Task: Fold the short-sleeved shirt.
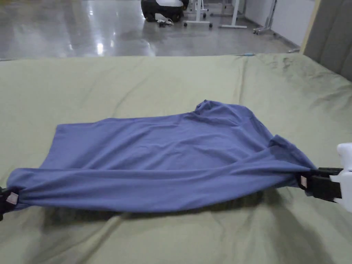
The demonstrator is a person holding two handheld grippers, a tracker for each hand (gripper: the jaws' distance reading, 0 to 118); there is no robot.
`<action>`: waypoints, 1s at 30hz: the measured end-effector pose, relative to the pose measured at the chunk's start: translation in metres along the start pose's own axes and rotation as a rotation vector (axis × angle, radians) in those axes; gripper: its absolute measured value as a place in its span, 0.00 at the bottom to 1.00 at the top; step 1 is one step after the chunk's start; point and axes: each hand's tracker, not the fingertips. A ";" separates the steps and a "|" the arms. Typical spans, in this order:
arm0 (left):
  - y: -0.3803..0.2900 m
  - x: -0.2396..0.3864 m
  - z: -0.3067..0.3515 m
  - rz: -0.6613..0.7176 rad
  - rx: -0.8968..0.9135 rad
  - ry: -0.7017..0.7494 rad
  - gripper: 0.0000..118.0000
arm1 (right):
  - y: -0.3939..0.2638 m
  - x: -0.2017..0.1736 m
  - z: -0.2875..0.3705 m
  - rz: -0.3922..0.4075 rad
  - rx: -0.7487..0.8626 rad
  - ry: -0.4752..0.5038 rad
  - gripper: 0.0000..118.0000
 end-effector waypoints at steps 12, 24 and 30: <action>-0.056 -0.018 0.072 -0.039 -0.097 -0.066 0.04 | -0.048 -0.017 0.077 0.109 -0.140 -0.005 0.09; -0.084 -0.047 0.083 0.109 -0.067 0.086 1.00 | -0.085 0.013 0.085 -0.197 -0.070 -0.161 0.96; -0.047 0.001 0.111 0.043 0.158 0.074 0.01 | -0.038 -0.018 0.122 -0.130 0.240 -0.073 0.02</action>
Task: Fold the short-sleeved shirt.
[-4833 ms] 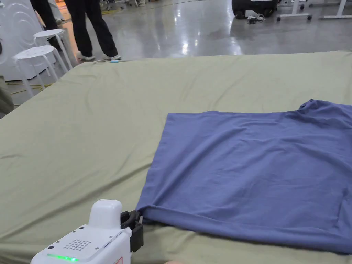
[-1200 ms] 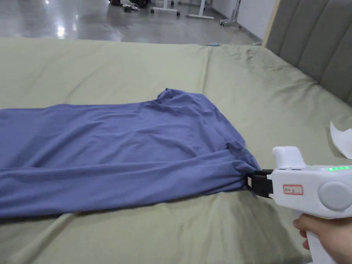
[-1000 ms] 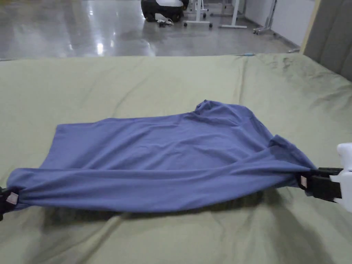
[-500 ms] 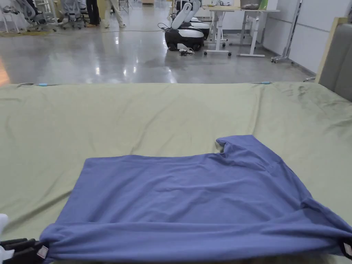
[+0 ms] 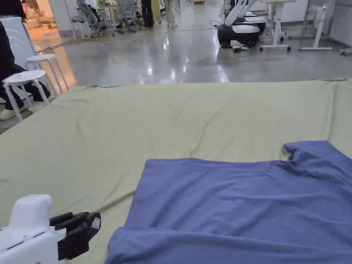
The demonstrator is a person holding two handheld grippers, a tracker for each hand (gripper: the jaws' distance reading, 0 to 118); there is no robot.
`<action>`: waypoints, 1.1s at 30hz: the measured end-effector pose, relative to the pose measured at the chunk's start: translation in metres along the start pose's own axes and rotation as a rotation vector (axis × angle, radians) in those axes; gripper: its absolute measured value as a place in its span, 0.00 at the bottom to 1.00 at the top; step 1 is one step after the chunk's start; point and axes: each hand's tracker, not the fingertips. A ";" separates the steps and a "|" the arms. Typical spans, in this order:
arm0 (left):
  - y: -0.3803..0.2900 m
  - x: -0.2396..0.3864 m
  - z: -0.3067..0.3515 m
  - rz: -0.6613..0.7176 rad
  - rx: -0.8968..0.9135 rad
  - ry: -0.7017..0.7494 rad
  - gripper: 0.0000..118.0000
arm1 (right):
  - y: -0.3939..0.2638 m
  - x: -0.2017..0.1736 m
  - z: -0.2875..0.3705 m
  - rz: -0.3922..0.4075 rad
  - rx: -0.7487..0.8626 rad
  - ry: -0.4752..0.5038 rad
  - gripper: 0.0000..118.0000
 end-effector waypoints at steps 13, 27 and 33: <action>0.126 -0.016 -0.276 0.048 -0.120 0.067 0.26 | 0.044 -0.100 -0.086 0.233 -0.033 0.278 0.02; 0.087 0.001 -0.345 -0.129 -0.334 0.108 0.01 | 0.053 -0.069 -0.153 0.255 -0.090 0.284 0.02; 0.099 0.016 -0.298 -0.187 -0.261 -0.005 0.01 | 0.089 -0.037 -0.229 0.209 -0.221 0.120 0.28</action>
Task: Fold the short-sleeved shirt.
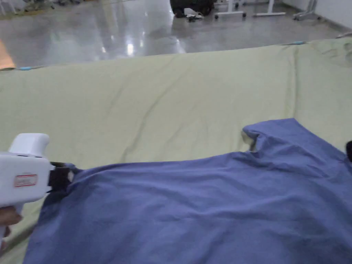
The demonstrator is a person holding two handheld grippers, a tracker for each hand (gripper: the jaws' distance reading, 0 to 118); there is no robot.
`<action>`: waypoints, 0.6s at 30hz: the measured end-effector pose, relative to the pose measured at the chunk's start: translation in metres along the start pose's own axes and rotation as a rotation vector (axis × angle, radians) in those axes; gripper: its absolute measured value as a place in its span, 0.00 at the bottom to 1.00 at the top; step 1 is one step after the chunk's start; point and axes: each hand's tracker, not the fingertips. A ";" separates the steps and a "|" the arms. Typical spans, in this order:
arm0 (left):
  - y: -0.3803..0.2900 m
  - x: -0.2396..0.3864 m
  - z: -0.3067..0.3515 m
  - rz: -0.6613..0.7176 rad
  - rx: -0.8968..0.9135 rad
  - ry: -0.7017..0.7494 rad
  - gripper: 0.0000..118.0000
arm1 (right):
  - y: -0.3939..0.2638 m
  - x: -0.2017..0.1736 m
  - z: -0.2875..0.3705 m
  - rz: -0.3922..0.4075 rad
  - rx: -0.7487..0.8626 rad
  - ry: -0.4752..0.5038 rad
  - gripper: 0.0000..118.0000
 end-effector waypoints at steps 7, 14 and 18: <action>0.002 -0.009 0.017 0.117 0.042 -0.051 0.01 | 0.056 0.063 -0.136 -0.064 -0.289 -0.132 0.97; -0.008 -0.026 0.001 0.095 0.045 -0.066 0.01 | 0.026 0.046 -0.176 0.058 -0.429 -0.143 0.28; -0.009 -0.028 0.011 0.076 0.053 -0.055 0.01 | 0.035 0.045 -0.152 -0.013 -0.378 -0.110 0.04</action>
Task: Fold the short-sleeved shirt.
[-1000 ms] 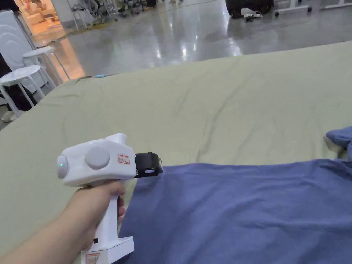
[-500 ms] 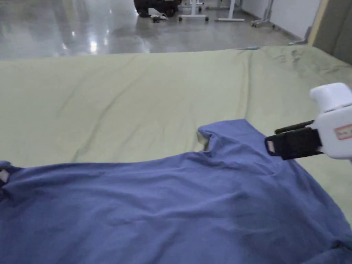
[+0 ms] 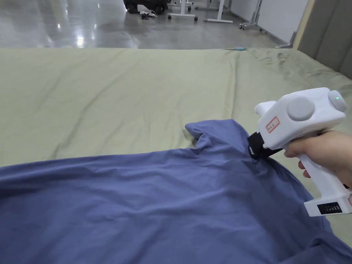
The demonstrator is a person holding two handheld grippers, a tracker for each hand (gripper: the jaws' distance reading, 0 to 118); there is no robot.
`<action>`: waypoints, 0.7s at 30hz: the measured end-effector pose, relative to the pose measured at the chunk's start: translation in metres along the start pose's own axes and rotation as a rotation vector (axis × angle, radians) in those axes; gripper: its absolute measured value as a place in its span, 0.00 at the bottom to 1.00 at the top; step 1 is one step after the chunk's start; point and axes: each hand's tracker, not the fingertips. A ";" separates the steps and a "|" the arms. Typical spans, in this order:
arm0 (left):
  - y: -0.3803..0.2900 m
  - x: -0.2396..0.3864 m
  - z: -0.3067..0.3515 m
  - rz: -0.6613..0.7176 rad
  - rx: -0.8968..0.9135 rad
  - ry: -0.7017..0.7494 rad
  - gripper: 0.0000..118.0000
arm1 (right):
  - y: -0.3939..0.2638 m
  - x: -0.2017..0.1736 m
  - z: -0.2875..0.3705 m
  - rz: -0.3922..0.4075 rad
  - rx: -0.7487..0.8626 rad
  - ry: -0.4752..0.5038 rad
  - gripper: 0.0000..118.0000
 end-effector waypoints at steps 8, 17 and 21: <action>0.005 0.002 0.086 0.032 0.107 -0.044 0.01 | -0.035 0.007 0.131 0.025 0.213 0.070 0.04; -0.068 0.000 0.187 0.008 0.135 -0.128 0.01 | -0.177 0.009 0.259 0.012 0.397 0.108 0.04; -0.119 0.000 0.189 0.031 0.063 -0.134 0.01 | -0.242 -0.005 0.246 0.015 0.310 0.124 0.04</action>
